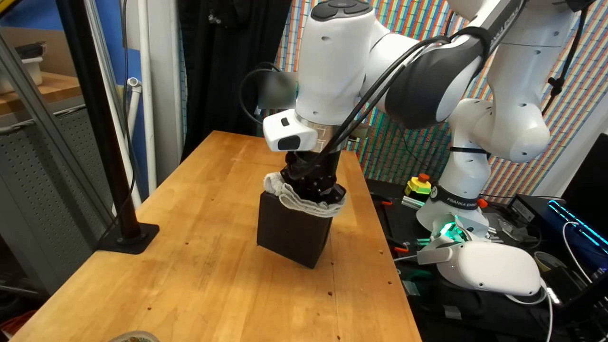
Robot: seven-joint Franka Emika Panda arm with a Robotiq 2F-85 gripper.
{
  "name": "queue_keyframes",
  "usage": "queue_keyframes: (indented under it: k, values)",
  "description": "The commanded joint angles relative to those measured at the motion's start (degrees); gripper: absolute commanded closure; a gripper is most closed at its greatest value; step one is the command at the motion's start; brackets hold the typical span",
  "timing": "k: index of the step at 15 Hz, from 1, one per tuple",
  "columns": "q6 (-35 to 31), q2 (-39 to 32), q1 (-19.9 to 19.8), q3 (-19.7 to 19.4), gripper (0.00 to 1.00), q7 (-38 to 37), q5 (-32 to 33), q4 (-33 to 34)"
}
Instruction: Put the white towel in the black box
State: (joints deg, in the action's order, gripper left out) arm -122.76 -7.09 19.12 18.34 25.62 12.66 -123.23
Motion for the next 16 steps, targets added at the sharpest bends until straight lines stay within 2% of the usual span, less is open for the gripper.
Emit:
queue_keyframes:
  k: [1,5,9,16]
  values:
    - [2.14,-7.75,-0.59,-0.33,0.96,-1.52,-0.25,4.71]
    - [6.26,-11.57,-1.26,-1.10,0.95,-2.10,-0.39,8.30]
    - [8.52,-11.04,-2.03,-1.03,0.97,-1.15,-2.12,9.53]
    - [4.99,0.99,-5.26,-0.08,0.96,3.13,-10.47,4.49]
